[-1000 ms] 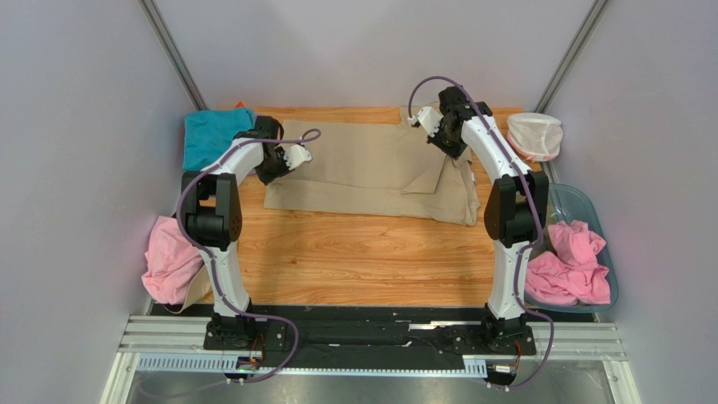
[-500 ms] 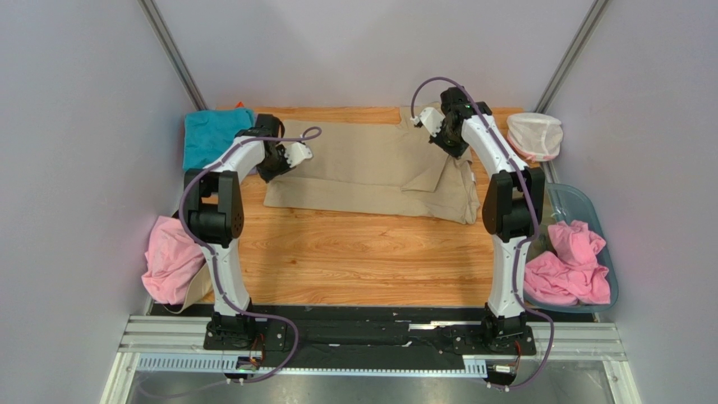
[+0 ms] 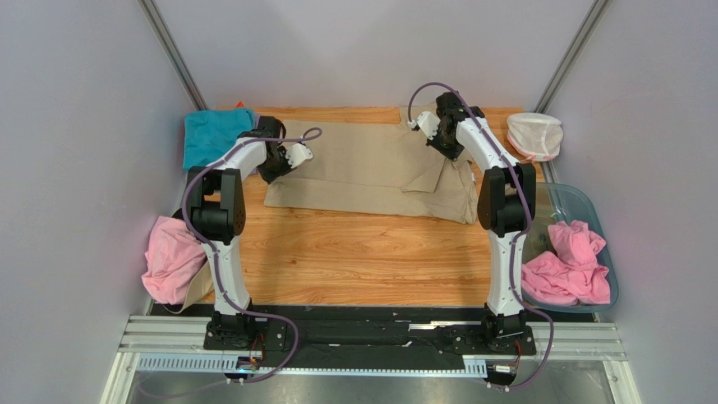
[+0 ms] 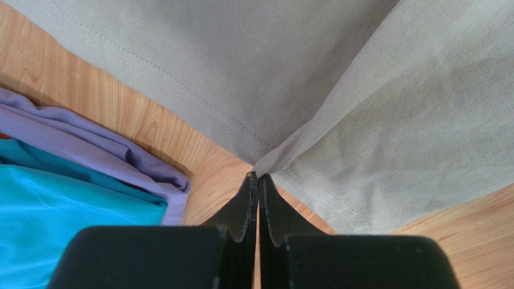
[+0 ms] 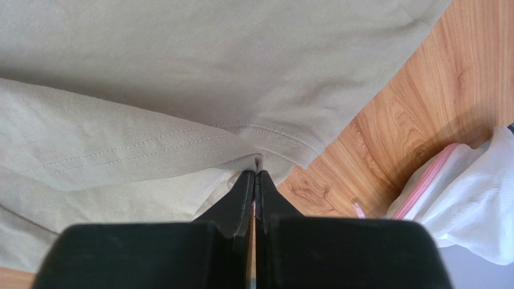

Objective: Fold and stack the t-shirts

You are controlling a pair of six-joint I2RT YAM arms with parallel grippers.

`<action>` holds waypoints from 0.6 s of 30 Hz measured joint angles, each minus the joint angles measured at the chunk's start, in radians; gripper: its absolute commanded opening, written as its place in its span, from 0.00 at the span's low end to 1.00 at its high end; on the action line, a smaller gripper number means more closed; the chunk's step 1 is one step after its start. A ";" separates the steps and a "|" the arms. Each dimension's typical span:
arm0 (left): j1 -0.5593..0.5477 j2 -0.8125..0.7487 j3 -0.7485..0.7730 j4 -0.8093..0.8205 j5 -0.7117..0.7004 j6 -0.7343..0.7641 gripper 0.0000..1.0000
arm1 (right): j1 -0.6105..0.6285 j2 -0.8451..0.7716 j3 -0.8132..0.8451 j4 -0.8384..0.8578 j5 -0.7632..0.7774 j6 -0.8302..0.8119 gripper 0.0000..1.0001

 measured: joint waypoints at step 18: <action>0.000 0.008 0.022 0.026 -0.005 -0.003 0.00 | -0.015 0.041 0.014 0.023 0.031 -0.001 0.00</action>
